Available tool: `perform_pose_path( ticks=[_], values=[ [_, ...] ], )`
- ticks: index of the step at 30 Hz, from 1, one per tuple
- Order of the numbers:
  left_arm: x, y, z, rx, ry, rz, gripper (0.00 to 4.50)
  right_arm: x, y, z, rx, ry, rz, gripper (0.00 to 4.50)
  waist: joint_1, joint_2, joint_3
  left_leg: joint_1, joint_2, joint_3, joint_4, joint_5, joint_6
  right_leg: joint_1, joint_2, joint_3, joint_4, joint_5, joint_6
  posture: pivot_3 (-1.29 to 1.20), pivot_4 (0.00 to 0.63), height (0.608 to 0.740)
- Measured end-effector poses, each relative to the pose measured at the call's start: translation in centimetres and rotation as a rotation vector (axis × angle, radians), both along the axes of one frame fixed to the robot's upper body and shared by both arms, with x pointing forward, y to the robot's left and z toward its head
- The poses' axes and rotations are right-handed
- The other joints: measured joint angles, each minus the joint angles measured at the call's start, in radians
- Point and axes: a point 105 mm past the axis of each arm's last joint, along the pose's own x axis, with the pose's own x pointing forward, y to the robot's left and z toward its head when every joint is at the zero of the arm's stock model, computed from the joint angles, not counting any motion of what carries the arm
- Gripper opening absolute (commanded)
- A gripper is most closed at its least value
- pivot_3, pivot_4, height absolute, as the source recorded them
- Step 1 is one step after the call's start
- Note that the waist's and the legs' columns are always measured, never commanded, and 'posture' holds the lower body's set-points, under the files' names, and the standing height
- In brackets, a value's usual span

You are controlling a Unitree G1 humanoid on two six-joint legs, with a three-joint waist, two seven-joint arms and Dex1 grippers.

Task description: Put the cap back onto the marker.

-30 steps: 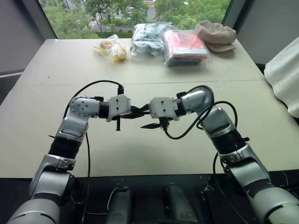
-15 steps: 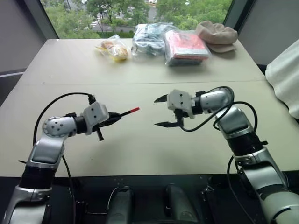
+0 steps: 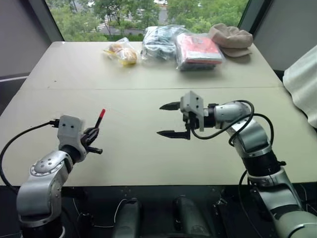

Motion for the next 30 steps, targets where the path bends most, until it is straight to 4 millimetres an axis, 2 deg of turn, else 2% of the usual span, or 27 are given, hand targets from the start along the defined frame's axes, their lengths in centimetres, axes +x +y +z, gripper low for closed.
perform_pose_path(
  ticks=[4, 10, 11, 13, 18, 24, 30],
  values=[
    [-0.4, 1.7, -0.9, 0.000, 0.040, 0.123, 0.00, 0.1, -0.1, 0.5, 0.017, -0.001, -0.004, 4.45, 0.000, 0.000, 0.000, 0.000, 0.000, 0.000, 0.000, 0.000, 0.000, 0.000, 0.000, 0.000, 0.000, 0.000, 0.000, 0.00, 0.150, 0.740],
    [-0.6, 3.1, -1.5, 0.011, 0.066, 0.194, 0.00, 0.2, -0.3, 0.6, 0.018, -0.005, -0.017, 4.45, 0.000, 0.000, 0.000, 0.000, 0.000, 0.001, 0.000, 0.000, 0.000, 0.000, 0.000, 0.000, 0.000, 0.000, 0.000, 0.00, 0.150, 0.740],
    [-0.6, 3.2, -1.5, 0.011, 0.067, 0.196, 0.98, 0.2, -0.3, 0.6, 0.019, -0.005, -0.019, 4.50, 0.000, 0.000, 0.000, 0.000, 0.000, 0.001, 0.000, 0.000, 0.000, 0.000, 0.000, 0.000, -0.001, 0.000, 0.000, 0.00, 0.150, 0.740],
    [-0.5, 3.2, -1.5, 0.012, 0.063, 0.198, 1.76, 0.3, -0.3, 0.6, 0.020, -0.003, -0.025, 4.50, 0.000, 0.000, 0.000, 0.000, 0.000, 0.001, 0.000, 0.000, 0.000, 0.000, 0.000, 0.000, -0.001, 0.000, -0.001, 0.00, 0.150, 0.740],
    [-0.4, 3.0, -1.8, -0.013, 0.063, 0.188, 4.42, 0.5, -0.6, 0.6, 0.014, -0.007, -0.043, 4.50, 0.000, 0.000, 0.000, 0.000, 0.000, 0.001, 0.000, 0.000, 0.000, 0.000, 0.000, 0.000, -0.001, 0.000, -0.001, 0.00, 0.150, 0.740],
    [-0.3, 2.9, -1.6, -0.030, 0.050, 0.200, 4.48, 0.4, -1.0, 0.9, 0.000, -0.005, -0.026, 4.50, 0.000, 0.000, 0.000, 0.000, 0.000, 0.001, 0.000, 0.000, 0.000, 0.000, 0.000, 0.000, -0.001, 0.000, -0.001, 0.00, 0.150, 0.740],
    [-1.2, 1.5, 0.4, -0.032, -0.020, 0.234, 4.48, 0.8, -2.2, 2.7, -0.047, -0.011, 0.031, 4.50, 0.000, 0.000, 0.000, 0.000, 0.000, 0.001, 0.000, 0.000, 0.000, 0.000, 0.000, 0.000, -0.002, 0.000, -0.001, 0.00, 0.150, 0.740]
  ],
)
